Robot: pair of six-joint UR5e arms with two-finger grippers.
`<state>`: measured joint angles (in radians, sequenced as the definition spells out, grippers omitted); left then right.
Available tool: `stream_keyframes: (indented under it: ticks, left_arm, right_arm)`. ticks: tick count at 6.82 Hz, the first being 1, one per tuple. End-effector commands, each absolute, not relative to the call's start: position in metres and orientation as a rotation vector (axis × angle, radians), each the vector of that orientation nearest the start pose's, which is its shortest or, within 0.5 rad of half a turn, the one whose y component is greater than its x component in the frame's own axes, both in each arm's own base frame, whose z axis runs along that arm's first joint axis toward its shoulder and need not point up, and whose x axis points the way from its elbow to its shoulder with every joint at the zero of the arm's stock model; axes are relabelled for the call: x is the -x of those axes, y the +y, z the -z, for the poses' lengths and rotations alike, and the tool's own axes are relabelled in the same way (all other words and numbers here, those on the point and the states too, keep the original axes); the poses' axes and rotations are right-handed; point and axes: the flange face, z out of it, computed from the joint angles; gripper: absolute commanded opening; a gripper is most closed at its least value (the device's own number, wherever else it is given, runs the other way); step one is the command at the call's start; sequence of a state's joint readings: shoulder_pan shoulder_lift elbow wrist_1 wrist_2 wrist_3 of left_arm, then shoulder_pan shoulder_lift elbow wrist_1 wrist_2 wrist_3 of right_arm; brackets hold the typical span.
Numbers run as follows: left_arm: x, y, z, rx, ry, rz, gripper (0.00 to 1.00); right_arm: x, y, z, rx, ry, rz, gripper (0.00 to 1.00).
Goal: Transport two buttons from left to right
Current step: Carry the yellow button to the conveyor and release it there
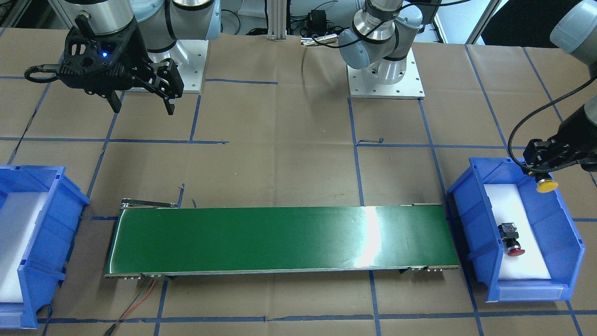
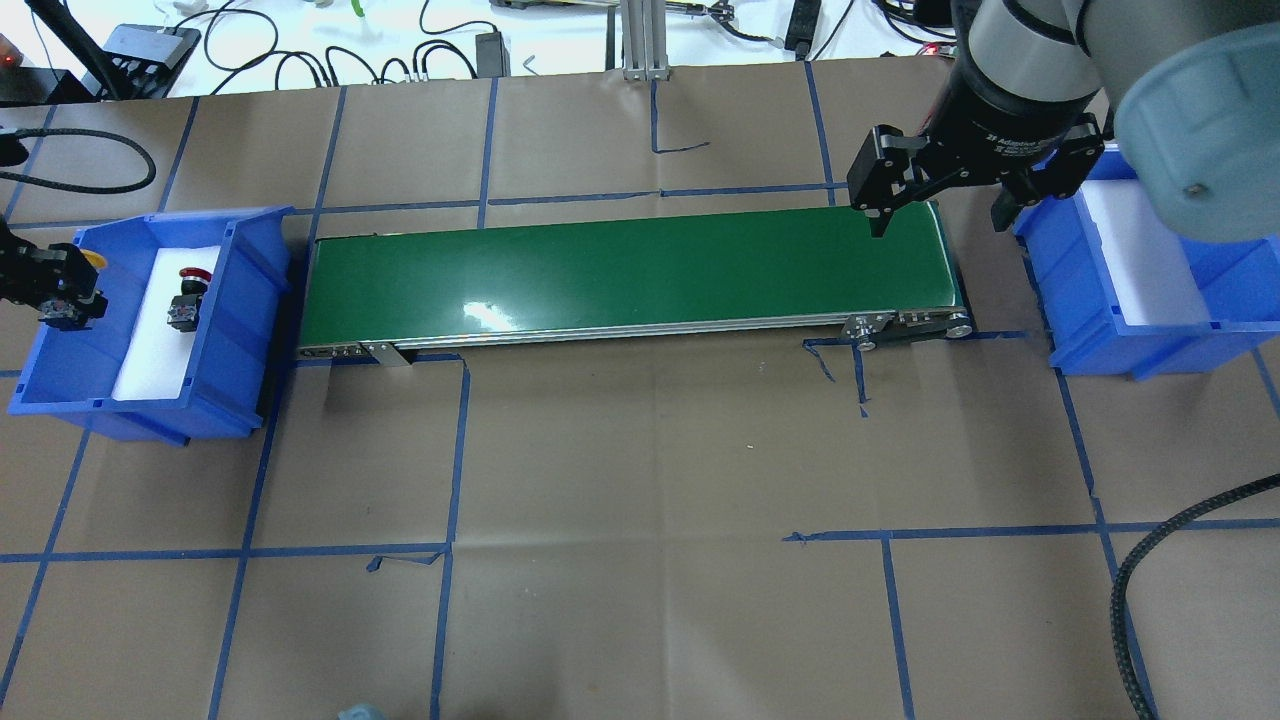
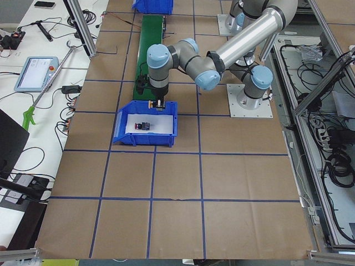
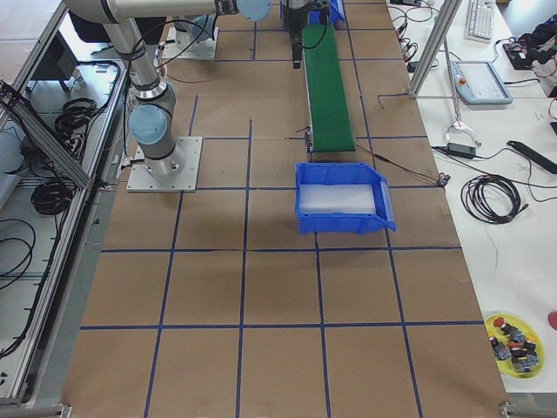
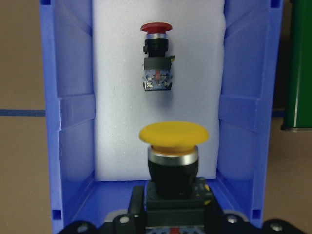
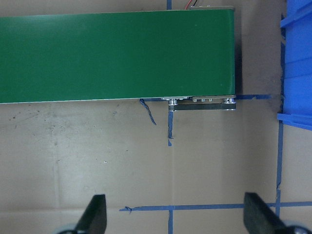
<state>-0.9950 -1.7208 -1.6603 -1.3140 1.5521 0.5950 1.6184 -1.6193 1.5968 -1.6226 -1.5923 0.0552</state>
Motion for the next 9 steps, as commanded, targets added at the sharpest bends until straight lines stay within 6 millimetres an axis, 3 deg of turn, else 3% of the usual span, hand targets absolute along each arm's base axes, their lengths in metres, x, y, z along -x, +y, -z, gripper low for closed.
stream_keyframes:
  ticks: [1, 2, 4, 5, 6, 7, 9]
  left_arm:
    - [-0.113, -0.566, -0.407, -0.038, 3.125, 0.049, 0.07]
    - [-0.065, -0.573, -0.410, -0.066, 3.114, 0.053, 0.07]
    - [-0.006, -0.573, -0.396, -0.123, 3.051, 0.002, 0.08]
    - [0.010, -0.573, -0.385, -0.031, 3.072, -0.018, 0.08]
    - [0.016, -0.573, -0.361, -0.035, 3.078, -0.082, 0.08]
    - [0.015, -0.583, -0.334, -0.040, 3.079, -0.078, 0.08]
    - [0.037, -0.597, -0.295, -0.051, 3.077, -0.043, 0.08]
  right_arm:
    - [-0.154, -0.472, -0.503, -0.013, 3.157, 0.115, 1.00]
    - [-0.154, -0.472, -0.503, -0.013, 3.157, 0.115, 1.00]
    - [-0.154, -0.472, -0.503, -0.011, 3.157, 0.115, 1.00]
    - [-0.154, -0.472, -0.503, -0.011, 3.157, 0.115, 1.00]
    - [-0.154, -0.472, -0.503, -0.011, 3.157, 0.115, 1.00]
    - [-0.154, -0.472, -0.503, -0.011, 3.157, 0.115, 1.00]
    - [-0.154, -0.472, -0.503, -0.011, 3.157, 0.115, 1.00]
